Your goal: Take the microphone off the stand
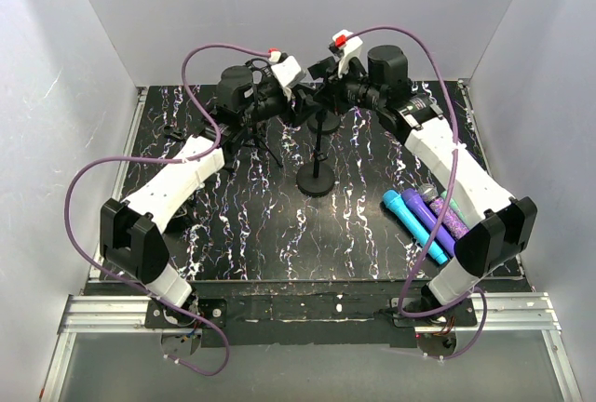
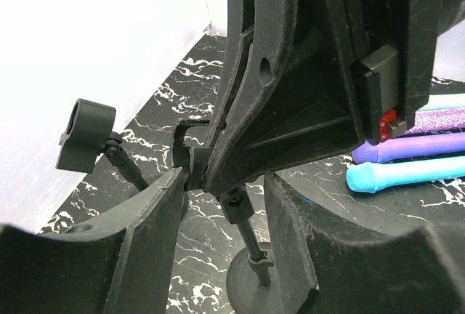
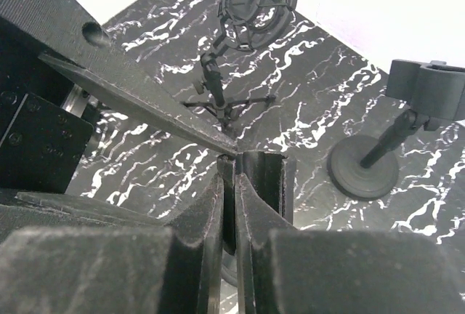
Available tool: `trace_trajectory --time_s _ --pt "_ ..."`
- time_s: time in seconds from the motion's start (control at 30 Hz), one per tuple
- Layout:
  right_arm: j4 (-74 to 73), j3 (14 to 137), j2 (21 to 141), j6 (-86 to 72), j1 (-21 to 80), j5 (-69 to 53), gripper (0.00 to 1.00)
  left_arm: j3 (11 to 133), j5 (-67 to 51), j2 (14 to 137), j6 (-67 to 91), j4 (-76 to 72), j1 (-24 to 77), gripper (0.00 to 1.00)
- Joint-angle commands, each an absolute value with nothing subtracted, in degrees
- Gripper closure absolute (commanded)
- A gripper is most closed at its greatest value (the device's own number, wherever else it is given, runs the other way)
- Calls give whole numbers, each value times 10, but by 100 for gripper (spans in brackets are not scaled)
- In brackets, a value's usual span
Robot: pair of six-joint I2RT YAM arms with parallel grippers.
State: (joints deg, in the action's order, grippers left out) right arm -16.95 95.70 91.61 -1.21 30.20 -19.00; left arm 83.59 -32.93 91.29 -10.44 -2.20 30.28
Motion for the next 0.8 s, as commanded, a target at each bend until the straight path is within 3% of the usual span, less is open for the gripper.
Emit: trace_trajectory --time_s 0.0,0.33,0.77 --pt "-261 997 931 50 356 -181 99 820 -338 894 -95 -35 320 55" --pt "-330 1005 954 126 390 -156 99 794 -347 894 -73 -49 320 55" --pt "-287 926 967 113 388 -154 99 751 -338 904 -75 -53 318 53"
